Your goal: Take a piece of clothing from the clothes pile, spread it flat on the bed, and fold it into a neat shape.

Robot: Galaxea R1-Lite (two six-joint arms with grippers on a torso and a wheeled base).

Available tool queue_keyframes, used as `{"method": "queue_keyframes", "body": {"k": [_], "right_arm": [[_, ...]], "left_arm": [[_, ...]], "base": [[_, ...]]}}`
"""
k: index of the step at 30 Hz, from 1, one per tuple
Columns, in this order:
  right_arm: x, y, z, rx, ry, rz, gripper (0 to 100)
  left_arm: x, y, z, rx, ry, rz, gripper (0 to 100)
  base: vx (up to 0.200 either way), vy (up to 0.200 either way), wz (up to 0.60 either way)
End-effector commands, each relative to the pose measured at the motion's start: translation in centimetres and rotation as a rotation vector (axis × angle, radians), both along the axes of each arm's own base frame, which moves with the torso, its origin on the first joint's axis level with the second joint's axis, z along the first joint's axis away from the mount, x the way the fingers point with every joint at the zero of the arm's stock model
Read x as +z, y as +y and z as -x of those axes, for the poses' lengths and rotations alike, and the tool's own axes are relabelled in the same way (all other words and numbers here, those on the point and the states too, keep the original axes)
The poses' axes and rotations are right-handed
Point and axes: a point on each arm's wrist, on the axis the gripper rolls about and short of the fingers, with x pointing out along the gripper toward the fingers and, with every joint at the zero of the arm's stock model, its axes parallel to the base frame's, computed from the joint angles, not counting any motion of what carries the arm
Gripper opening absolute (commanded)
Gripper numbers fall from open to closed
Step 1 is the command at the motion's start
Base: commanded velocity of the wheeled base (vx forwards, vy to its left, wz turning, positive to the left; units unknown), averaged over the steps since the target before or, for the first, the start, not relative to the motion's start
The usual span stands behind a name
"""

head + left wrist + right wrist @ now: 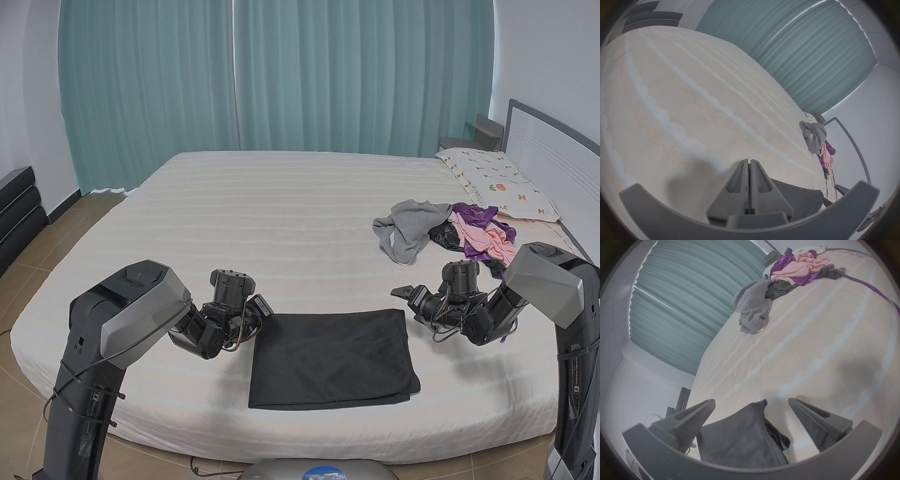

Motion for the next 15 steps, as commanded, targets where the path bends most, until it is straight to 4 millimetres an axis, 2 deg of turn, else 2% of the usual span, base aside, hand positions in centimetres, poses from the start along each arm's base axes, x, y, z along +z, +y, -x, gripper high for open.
{"method": "queue_keyframes", "body": {"k": [1, 9, 15], "right_arm": [[-0.1, 0.2, -0.6, 0.024, -0.003, 0.011, 0], [-0.9, 0.1, -1.6, 0.074, 0.048, 0.078, 0], [-0.6, -0.1, -2.0, 0.069, 0.036, 0.081, 0]], "left_arm": [[0.1, 0.0, 0.0, 0.0, -0.002, 0.002, 0], [0.2, 0.0, 0.1, 0.0, -0.001, 0.002, 0], [0.1, 0.0, 0.1, 0.0, 0.001, 0.001, 0]], "base": [[0.0, 0.0, 0.0], [0.0, 0.0, 0.0], [0.0, 0.0, 0.0]]}}
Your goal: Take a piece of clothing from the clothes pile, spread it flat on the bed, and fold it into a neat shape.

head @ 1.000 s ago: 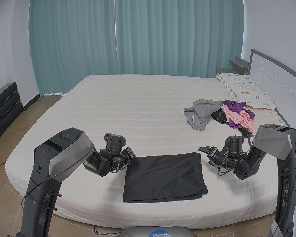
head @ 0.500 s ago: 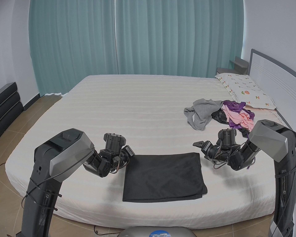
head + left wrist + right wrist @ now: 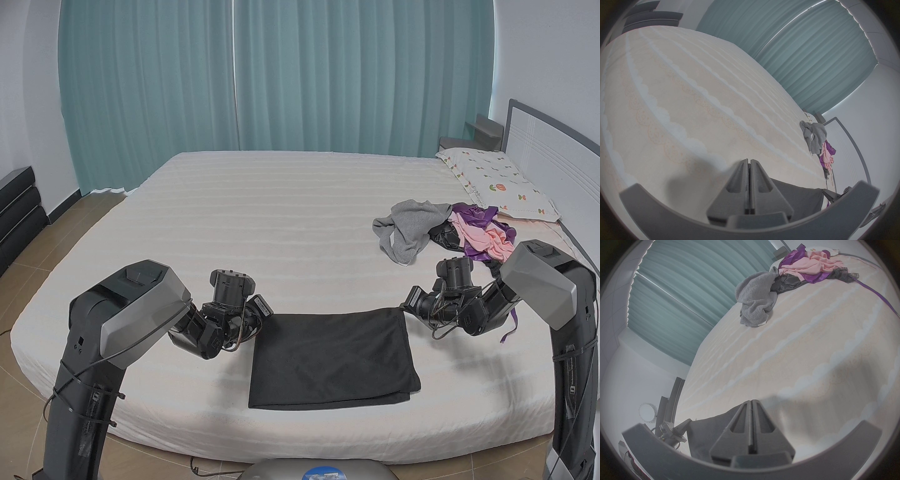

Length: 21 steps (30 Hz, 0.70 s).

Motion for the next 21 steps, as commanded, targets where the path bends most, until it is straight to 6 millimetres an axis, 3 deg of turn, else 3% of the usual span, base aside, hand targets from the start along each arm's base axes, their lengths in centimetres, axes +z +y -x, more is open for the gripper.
{"method": "queue_keyframes", "body": {"k": [1, 4, 10, 20, 21], "right_arm": [[0.0, -0.1, -0.4, -0.008, -0.008, -0.001, 0], [0.3, -0.3, -0.7, -0.024, -0.024, 0.001, 0], [-1.2, 0.0, -0.9, -0.059, -0.006, 0.046, 0], [-1.0, -0.2, -0.6, -0.058, 0.028, 0.058, 0], [-1.0, -0.2, -0.6, -0.058, 0.028, 0.058, 100]], "left_arm": [[0.1, 0.0, 0.0, 0.0, -0.001, 0.001, 0], [0.1, 0.0, 0.0, 0.0, -0.003, 0.001, 0], [0.1, 0.0, 0.0, 0.0, -0.003, 0.001, 0], [0.1, 0.0, 0.0, 0.0, -0.001, 0.001, 0], [0.1, 0.0, 0.0, 0.0, -0.001, 0.001, 100]], "base": [[0.0, 0.0, 0.0], [0.0, 0.0, 0.0], [0.0, 0.0, 0.0], [0.0, 0.0, 0.0], [0.0, 0.0, 0.0]]}}
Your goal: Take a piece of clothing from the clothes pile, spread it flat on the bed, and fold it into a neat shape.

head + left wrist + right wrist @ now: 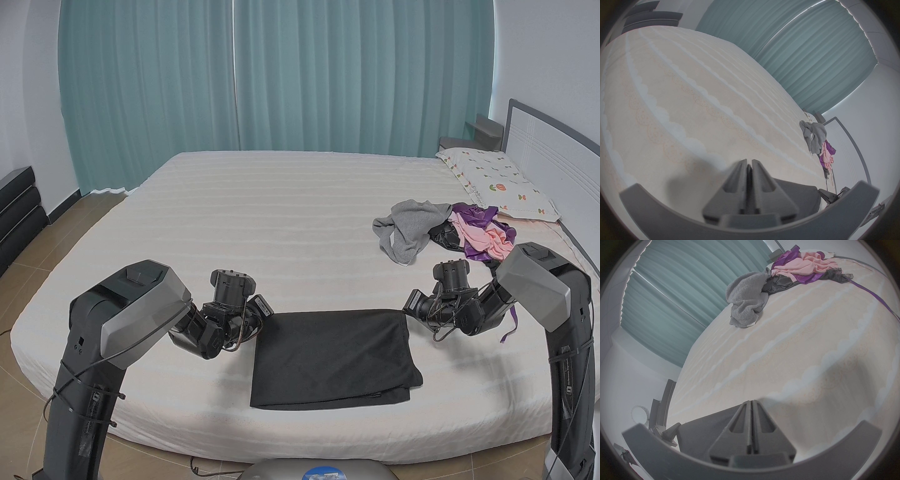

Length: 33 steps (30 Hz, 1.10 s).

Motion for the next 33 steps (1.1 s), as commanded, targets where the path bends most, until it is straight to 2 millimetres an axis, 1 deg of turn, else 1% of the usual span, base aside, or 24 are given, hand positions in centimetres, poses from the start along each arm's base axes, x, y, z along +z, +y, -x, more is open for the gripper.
{"method": "queue_keyframes", "body": {"k": [1, 3, 6, 8, 10, 12, 15, 16, 17, 18, 19, 20, 21, 23, 25, 29, 31, 33], "right_arm": [[0.1, 0.2, 0.1, 0.005, -0.001, 0.0, 100], [0.3, 0.3, 0.1, 0.006, -0.009, -0.005, 100], [1.6, -0.1, 0.3, -0.005, -0.025, -0.02, 100], [2.0, -0.4, 0.8, -0.009, -0.019, -0.026, 100], [3.0, -1.2, 1.6, -0.033, -0.009, -0.052, 100], [3.3, -1.9, 2.4, -0.043, 0.007, -0.085, 100], [4.0, -3.6, 4.0, -0.066, 0.001, -0.15, 100], [4.0, -3.9, 4.6, -0.068, 0.001, -0.172, 100], [4.0, -3.9, 4.6, -0.068, 0.001, -0.172, 100], [3.7, -4.5, 5.6, -0.079, -0.001, -0.211, 100], [3.4, -4.8, 6.1, -0.089, -0.008, -0.222, 100], [3.4, -4.8, 6.1, -0.089, -0.008, -0.222, 100], [2.9, -5.5, 6.8, -0.112, -0.019, -0.235, 100], [2.5, -6.2, 7.5, -0.132, -0.034, -0.25, 100], [2.1, -6.8, 7.9, -0.142, -0.038, -0.26, 100], [2.0, -7.3, 8.1, -0.145, -0.039, -0.273, 100], [1.9, -7.3, 8.1, -0.146, -0.036, -0.274, 100], [1.7, -7.2, 8.0, -0.145, -0.031, -0.274, 100]], "left_arm": [[0.0, 0.0, 0.0, 0.0, 0.001, 0.0, 100], [0.1, 0.0, 0.0, 0.001, 0.0, 0.002, 100], [0.2, 0.2, -0.1, 0.006, -0.001, 0.005, 100], [0.4, 0.3, -0.1, 0.012, -0.002, 0.013, 100], [0.7, 0.5, 0.0, 0.041, 0.009, 0.053, 100], [1.5, 0.9, 0.5, 0.049, 0.023, 0.093, 100], [2.1, 1.2, 2.2, -0.027, 0.067, 0.121, 100], [2.3, 1.2, 2.8, -0.055, 0.075, 0.129, 100], [2.3, 1.2, 2.8, -0.055, 0.075, 0.129, 100], [2.7, 1.5, 3.8, -0.108, 0.078, 0.134, 100], [2.8, 1.7, 4.3, -0.137, 0.08, 0.132, 100], [2.8, 1.7, 4.3, -0.137, 0.08, 0.132, 100], [2.4, 2.2, 5.5, -0.193, 0.098, 0.111, 100], [1.6, 2.5, 6.4, -0.25, 0.103, 0.06, 100], [1.3, 2.5, 6.9, -0.283, 0.088, 0.027, 100], [0.9, 2.2, 7.3, -0.306, 0.086, 0.009, 100], [1.0, 2.2, 7.3, -0.309, 0.084, 0.01, 100], [0.9, 1.8, 7.4, -0.329, 0.085, 0.015, 100]], "base": [[0.0, 0.0, 0.0], [0.0, 0.0, 0.0], [0.0, 0.0, 0.0], [0.0, 0.0, 0.0], [0.0, 0.0, 0.0], [0.0, 0.0, 0.0], [0.0, 0.0, 0.0], [0.0, 0.0, 0.0], [0.0, 0.0, 0.0], [0.0, 0.0, 0.0], [0.0, 0.0, 0.0], [0.0, 0.0, 0.0], [0.0, 0.0, 0.0], [0.0, 0.0, 0.0], [0.0, 0.0, 0.0], [0.0, 0.0, 0.0], [0.0, 0.0, 0.0], [0.0, 0.0, 0.0]]}}
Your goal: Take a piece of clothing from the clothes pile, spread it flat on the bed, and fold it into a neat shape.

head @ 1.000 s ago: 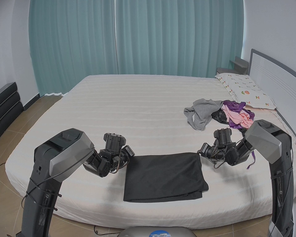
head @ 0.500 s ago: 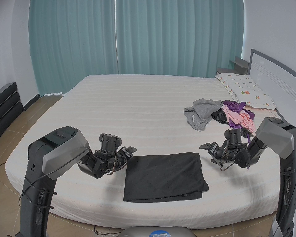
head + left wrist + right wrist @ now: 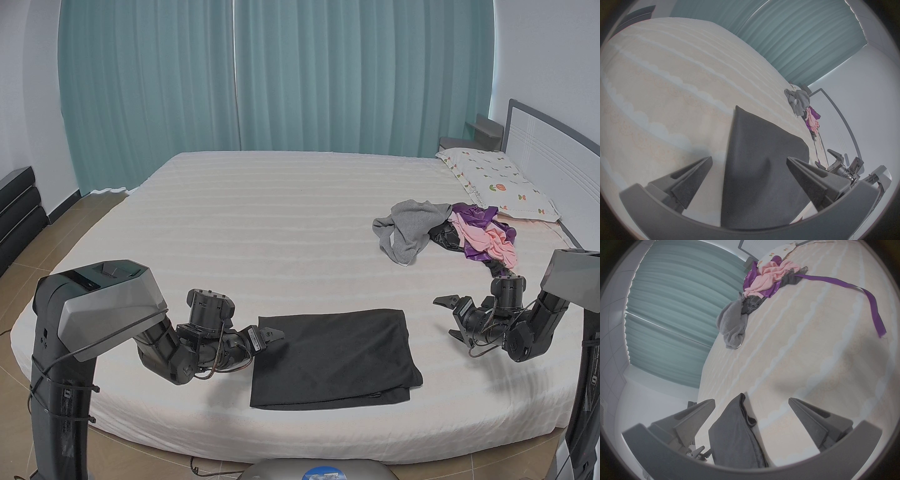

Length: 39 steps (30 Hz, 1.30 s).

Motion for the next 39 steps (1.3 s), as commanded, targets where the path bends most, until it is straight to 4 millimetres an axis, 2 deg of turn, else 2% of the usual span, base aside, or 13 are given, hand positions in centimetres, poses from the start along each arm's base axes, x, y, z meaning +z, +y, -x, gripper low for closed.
{"method": "queue_keyframes", "body": {"k": [1, 6, 23, 24, 39], "right_arm": [[-0.3, -0.2, 0.2, -0.004, 0.013, -0.001, 100], [-0.4, -0.1, 0.2, -0.002, 0.015, -0.002, 100], [-0.4, -0.1, 0.4, -0.001, 0.02, -0.004, 100], [-0.4, -0.1, 0.4, -0.001, 0.022, -0.004, 100], [-0.4, -0.1, 0.5, -0.003, 0.023, -0.004, 100]], "left_arm": [[0.3, -0.5, 0.4, -0.023, -0.004, 0.006, 100], [0.0, -1.4, 0.5, -0.045, -0.019, 0.011, 100], [-0.9, -1.4, 0.4, -0.062, -0.025, -0.028, 100], [-0.9, -1.4, 0.4, -0.061, -0.024, -0.03, 0], [-0.9, -1.2, 0.6, -0.052, -0.02, -0.035, 0]], "base": [[0.0, 0.0, 0.0], [0.0, 0.0, 0.0], [0.0, 0.0, 0.0], [0.0, 0.0, 0.0], [0.0, 0.0, 0.0]]}}
